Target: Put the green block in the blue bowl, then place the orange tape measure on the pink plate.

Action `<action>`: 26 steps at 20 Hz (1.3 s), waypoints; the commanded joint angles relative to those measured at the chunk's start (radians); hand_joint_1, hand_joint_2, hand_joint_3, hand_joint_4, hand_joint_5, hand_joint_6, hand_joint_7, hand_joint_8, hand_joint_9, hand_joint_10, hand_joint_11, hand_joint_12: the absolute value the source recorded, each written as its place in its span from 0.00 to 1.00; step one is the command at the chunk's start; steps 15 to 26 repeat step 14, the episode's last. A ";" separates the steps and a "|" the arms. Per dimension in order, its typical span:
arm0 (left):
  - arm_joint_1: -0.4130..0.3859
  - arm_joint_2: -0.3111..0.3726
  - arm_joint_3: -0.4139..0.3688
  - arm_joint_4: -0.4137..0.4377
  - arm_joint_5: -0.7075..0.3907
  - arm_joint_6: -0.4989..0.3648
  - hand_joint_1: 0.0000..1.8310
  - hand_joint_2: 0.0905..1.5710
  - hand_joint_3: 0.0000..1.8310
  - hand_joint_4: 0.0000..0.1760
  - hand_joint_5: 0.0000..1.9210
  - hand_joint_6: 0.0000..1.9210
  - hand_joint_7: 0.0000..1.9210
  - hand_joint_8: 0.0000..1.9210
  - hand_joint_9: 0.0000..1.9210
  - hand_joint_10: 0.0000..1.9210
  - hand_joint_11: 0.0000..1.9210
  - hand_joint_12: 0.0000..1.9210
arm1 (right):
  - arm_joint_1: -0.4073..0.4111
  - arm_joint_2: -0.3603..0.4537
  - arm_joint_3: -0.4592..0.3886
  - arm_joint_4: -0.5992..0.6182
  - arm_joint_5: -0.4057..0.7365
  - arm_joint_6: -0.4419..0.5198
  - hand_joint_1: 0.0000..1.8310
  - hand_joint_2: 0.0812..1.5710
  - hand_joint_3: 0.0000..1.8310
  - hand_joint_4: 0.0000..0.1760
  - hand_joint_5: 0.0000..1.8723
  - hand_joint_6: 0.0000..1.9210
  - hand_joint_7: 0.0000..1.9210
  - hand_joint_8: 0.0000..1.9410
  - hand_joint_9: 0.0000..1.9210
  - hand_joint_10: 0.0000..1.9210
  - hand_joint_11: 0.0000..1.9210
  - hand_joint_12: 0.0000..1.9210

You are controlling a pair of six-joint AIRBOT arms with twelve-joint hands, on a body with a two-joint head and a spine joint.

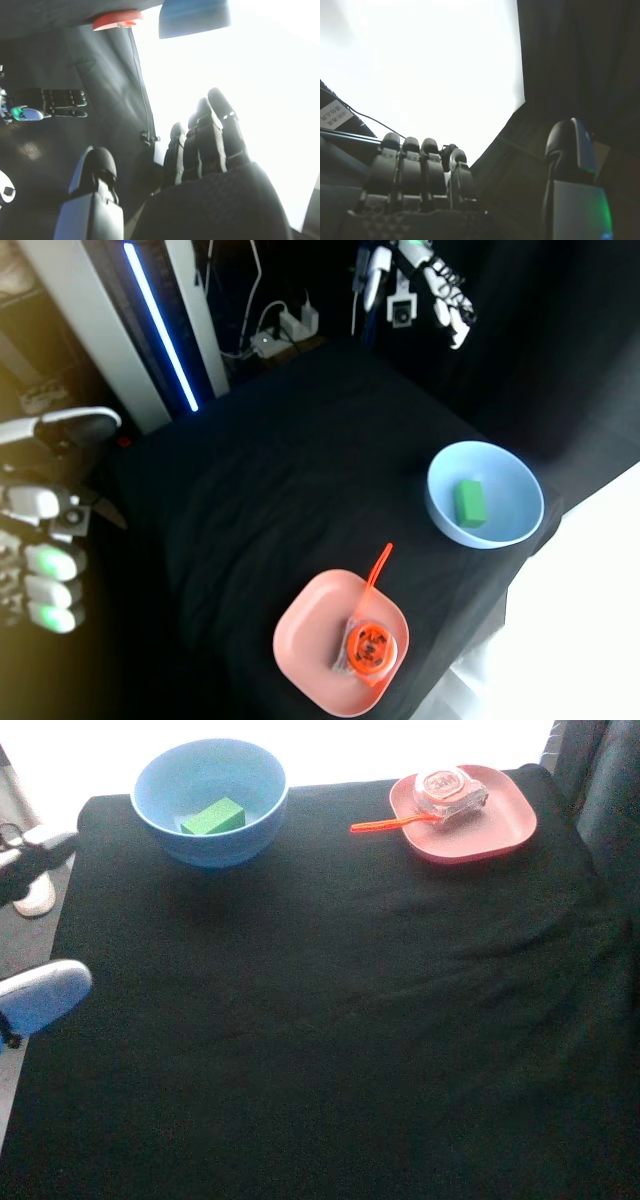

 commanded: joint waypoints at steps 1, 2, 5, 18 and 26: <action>-0.023 -0.009 0.012 0.004 -0.134 -0.016 0.12 0.76 0.00 0.38 0.04 0.00 0.06 0.00 0.12 0.00 0.00 0.50 | 0.006 -0.006 0.011 0.008 0.125 0.008 0.36 0.58 0.01 0.98 0.00 0.00 0.01 0.00 0.00 0.00 0.00 0.00; -0.044 -0.022 0.024 0.012 -0.134 -0.022 0.14 0.76 0.00 0.38 0.02 0.00 0.04 0.00 0.11 0.00 0.00 0.44 | 0.007 -0.022 0.019 -0.007 0.125 0.012 0.37 0.61 0.01 0.87 0.00 0.00 0.02 0.00 0.02 0.00 0.00 0.00; -0.132 -0.056 0.062 0.061 -0.134 -0.046 0.11 0.76 0.00 0.40 0.00 0.00 0.00 0.00 0.03 0.00 0.00 0.24 | 0.076 -0.035 0.030 -0.089 0.126 0.033 0.39 0.60 0.00 0.82 0.00 0.00 0.01 0.00 0.00 0.00 0.00 0.00; -0.178 -0.014 0.051 0.150 -0.135 -0.033 0.02 0.82 0.01 0.44 0.00 0.00 0.10 0.00 0.14 0.00 0.00 0.36 | 0.235 0.055 -0.019 -0.292 0.127 0.007 0.32 0.70 0.00 0.52 0.10 0.01 0.06 0.00 0.14 0.00 0.00 0.49; -0.178 -0.014 0.051 0.150 -0.135 -0.033 0.02 0.82 0.01 0.44 0.00 0.00 0.10 0.00 0.14 0.00 0.00 0.36 | 0.235 0.055 -0.019 -0.292 0.127 0.007 0.32 0.70 0.00 0.52 0.10 0.01 0.06 0.00 0.14 0.00 0.00 0.49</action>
